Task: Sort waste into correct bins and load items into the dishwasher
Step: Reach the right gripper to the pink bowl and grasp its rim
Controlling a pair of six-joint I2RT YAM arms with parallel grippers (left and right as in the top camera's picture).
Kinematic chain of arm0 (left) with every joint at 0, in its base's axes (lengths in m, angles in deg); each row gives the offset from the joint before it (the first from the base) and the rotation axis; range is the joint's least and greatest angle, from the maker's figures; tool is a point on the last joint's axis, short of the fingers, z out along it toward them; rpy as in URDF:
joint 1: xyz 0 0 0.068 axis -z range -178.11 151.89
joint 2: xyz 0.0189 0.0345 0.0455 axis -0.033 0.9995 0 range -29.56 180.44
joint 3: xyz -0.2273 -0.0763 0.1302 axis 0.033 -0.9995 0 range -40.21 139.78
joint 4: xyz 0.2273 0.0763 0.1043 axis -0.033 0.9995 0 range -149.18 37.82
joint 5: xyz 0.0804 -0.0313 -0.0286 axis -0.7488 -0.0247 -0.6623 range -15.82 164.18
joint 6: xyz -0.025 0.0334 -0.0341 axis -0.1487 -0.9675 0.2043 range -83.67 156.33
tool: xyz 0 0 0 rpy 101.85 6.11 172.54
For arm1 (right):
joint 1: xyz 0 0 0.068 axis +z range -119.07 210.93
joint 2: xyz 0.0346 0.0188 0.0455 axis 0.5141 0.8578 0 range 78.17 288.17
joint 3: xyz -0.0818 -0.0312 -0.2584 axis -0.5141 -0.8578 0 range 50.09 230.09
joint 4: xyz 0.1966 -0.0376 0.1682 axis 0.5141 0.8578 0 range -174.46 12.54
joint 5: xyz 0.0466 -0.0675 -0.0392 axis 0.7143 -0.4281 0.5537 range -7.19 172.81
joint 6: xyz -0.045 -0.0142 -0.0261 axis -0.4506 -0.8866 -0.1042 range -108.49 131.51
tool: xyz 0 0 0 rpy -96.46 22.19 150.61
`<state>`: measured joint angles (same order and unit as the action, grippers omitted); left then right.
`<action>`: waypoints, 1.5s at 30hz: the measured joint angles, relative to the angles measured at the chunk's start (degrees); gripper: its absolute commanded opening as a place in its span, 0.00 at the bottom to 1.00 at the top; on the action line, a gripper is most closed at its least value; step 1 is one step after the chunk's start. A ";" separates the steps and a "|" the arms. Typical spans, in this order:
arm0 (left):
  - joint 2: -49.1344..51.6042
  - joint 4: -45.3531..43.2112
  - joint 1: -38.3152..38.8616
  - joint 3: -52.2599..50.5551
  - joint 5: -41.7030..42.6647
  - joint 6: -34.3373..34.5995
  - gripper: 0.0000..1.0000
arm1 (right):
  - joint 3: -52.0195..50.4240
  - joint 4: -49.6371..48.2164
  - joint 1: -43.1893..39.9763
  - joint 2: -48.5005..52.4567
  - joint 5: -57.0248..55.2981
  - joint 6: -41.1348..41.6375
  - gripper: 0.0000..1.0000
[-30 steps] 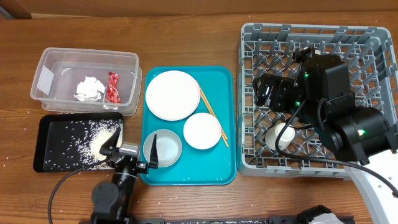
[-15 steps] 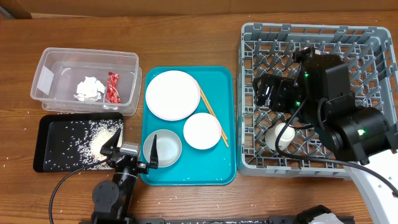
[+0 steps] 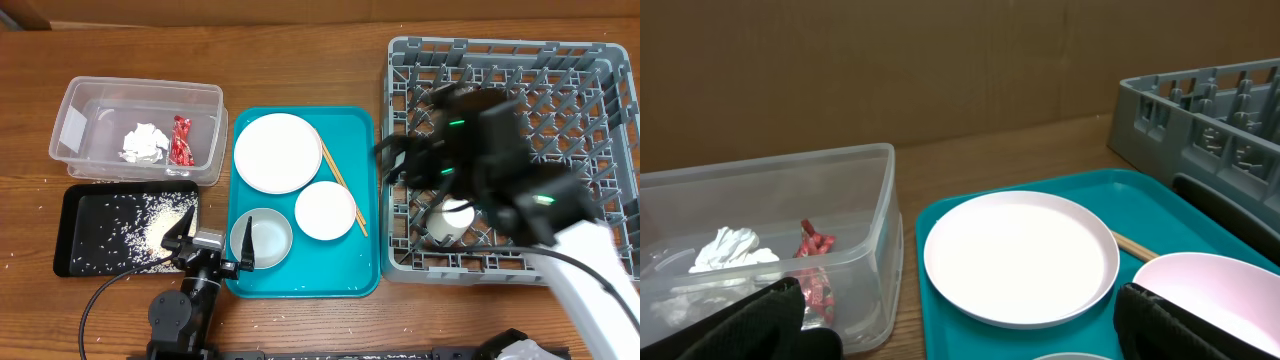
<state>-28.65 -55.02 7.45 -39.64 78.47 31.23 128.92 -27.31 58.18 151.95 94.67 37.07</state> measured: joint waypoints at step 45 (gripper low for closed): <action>0.00 -0.02 0.00 0.00 0.00 0.00 1.00 | -4.20 -1.55 12.20 21.29 -24.55 11.78 0.04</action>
<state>-28.65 -55.04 7.45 -39.64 78.47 31.23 124.72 -28.86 70.38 173.23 70.12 48.85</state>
